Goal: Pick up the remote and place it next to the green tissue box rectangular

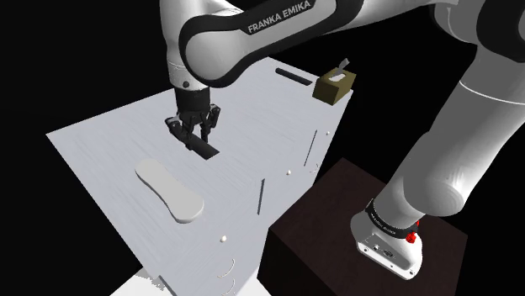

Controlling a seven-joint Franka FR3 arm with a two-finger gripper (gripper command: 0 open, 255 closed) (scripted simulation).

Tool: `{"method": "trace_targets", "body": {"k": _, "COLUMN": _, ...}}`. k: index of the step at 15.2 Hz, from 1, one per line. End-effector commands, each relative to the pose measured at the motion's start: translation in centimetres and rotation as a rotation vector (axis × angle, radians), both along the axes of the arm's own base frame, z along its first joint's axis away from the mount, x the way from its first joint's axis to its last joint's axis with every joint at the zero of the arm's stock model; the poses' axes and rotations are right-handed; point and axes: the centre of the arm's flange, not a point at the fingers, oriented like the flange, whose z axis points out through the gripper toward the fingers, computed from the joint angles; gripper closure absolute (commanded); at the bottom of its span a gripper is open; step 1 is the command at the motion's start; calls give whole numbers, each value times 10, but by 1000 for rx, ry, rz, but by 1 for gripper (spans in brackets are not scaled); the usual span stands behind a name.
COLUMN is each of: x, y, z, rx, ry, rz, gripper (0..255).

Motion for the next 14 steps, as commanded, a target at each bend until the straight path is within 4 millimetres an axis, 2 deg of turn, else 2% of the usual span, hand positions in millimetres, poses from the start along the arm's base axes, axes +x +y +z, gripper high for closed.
{"method": "trace_targets", "body": {"k": 1, "x": -1, "y": 0, "z": 10, "rx": 0, "ry": 0, "rz": 0, "gripper": 255}}
{"method": "trace_targets", "body": {"k": 14, "x": -1, "y": 0, "z": 79, "rx": 0, "ry": 0, "rz": 0, "gripper": 255}}
